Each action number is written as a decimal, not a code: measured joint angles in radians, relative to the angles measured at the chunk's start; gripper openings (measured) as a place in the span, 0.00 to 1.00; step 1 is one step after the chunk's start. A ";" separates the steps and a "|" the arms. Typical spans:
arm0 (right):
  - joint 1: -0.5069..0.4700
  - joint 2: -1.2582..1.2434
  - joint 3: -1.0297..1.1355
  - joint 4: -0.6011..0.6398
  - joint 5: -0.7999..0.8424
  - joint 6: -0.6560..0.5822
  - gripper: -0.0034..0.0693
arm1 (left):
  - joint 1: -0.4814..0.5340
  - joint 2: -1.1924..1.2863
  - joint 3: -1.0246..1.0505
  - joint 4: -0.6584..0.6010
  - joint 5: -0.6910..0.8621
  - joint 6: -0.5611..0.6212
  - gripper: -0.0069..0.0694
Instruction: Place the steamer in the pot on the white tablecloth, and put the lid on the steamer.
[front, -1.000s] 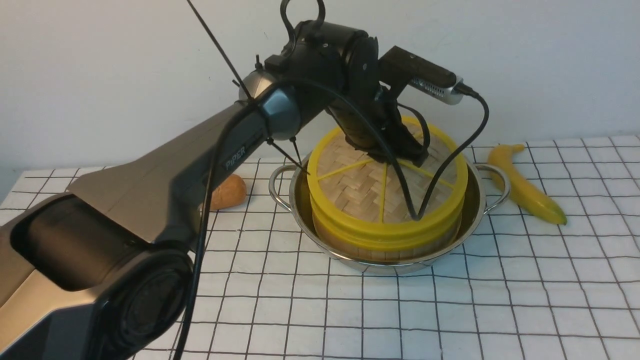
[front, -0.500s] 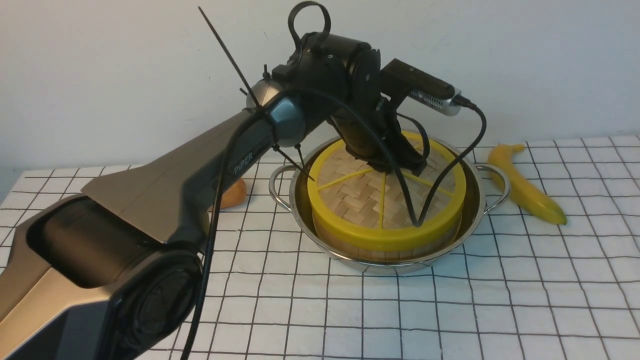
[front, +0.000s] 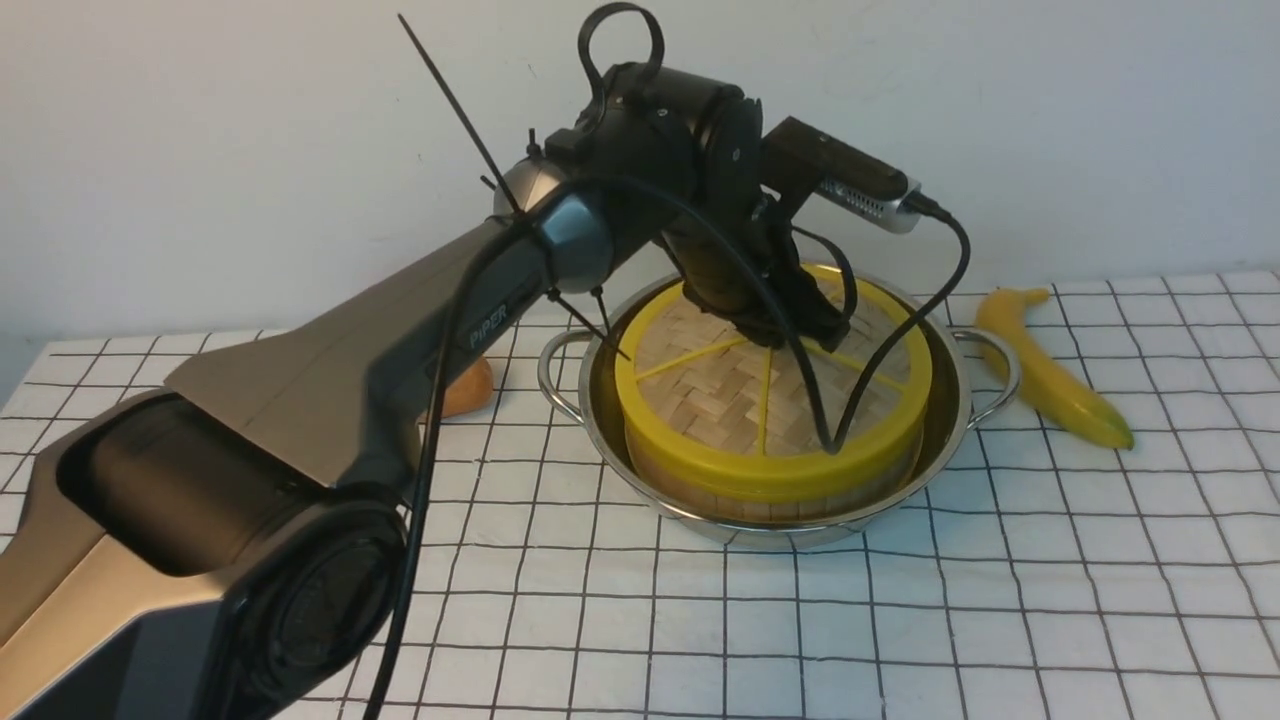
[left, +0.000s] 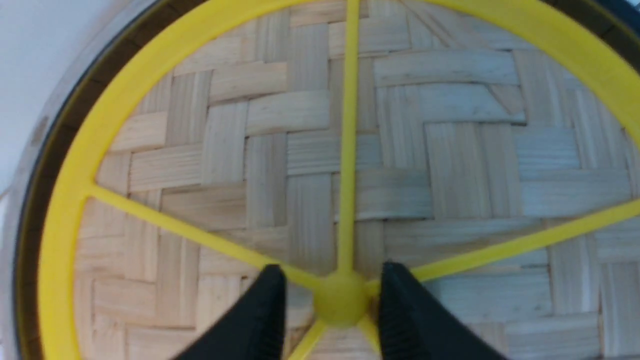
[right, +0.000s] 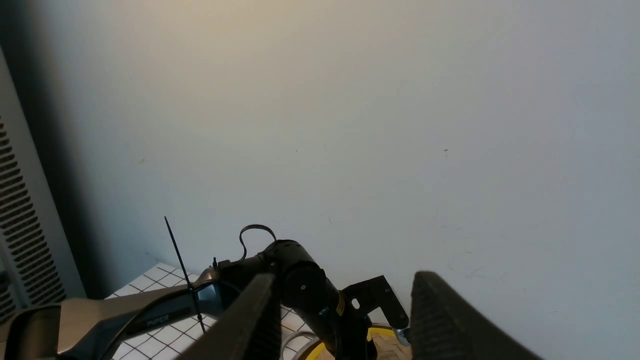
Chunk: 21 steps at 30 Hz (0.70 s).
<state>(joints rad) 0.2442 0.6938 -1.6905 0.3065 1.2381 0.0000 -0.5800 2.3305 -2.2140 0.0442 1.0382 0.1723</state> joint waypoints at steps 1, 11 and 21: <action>0.000 0.000 0.000 0.000 0.000 0.000 0.55 | 0.000 -0.002 -0.005 0.002 0.004 0.000 0.50; 0.000 0.000 0.000 0.000 0.000 0.015 0.55 | 0.000 -0.119 -0.178 0.164 0.169 0.001 0.85; 0.000 0.000 0.000 -0.009 0.000 0.016 0.55 | 0.000 -0.369 -0.183 0.183 0.174 -0.026 0.71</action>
<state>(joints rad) 0.2442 0.6938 -1.6905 0.2972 1.2381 0.0161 -0.5800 1.9614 -2.3975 0.2272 1.2125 0.1467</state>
